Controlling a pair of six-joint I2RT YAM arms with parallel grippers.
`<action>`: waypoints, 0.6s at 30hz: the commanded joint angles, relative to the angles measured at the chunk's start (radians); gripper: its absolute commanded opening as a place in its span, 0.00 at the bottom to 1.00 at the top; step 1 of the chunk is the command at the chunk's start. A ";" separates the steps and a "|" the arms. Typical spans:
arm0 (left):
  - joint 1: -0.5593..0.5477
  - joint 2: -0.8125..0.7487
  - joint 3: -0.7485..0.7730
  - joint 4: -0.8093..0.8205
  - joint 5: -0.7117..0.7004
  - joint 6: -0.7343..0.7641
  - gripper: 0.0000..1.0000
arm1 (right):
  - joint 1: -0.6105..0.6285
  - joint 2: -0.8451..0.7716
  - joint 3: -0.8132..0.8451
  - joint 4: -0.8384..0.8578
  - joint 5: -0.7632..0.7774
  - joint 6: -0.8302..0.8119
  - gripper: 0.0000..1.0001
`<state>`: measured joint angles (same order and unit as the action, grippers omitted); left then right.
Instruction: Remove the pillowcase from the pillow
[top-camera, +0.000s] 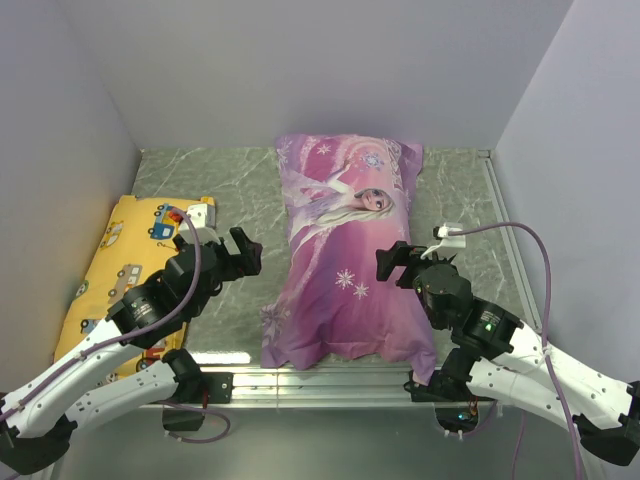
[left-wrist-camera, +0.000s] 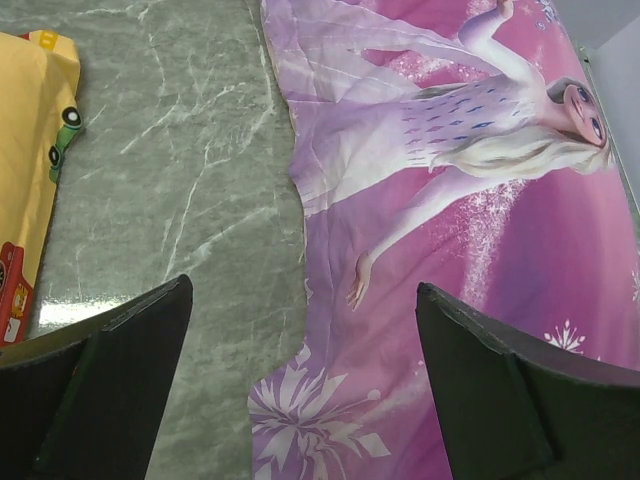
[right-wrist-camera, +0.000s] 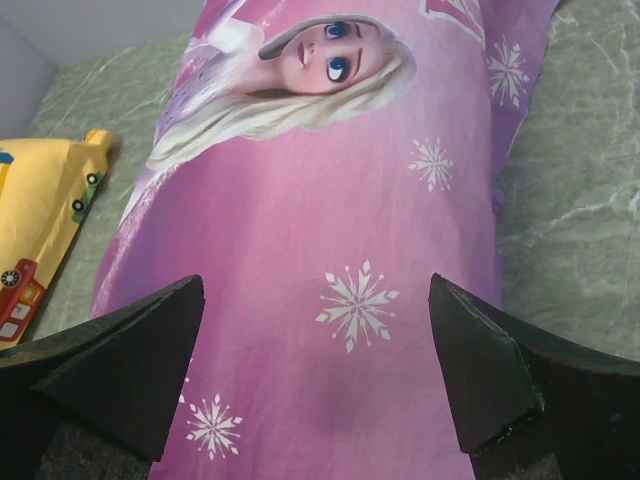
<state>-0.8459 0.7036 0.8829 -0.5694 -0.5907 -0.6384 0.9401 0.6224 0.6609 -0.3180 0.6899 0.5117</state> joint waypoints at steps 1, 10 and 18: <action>-0.005 -0.003 0.002 0.013 0.003 0.017 0.99 | 0.003 -0.010 0.009 -0.001 0.014 -0.012 1.00; -0.002 0.051 0.014 0.065 0.017 -0.043 0.99 | 0.005 0.032 0.072 -0.021 0.003 -0.058 1.00; 0.203 0.278 0.126 0.210 0.240 -0.057 0.99 | 0.046 0.194 0.232 -0.058 -0.032 -0.078 0.99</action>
<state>-0.7319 0.9432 0.9539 -0.4751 -0.5056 -0.6849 0.9604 0.7631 0.8070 -0.3645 0.6624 0.4534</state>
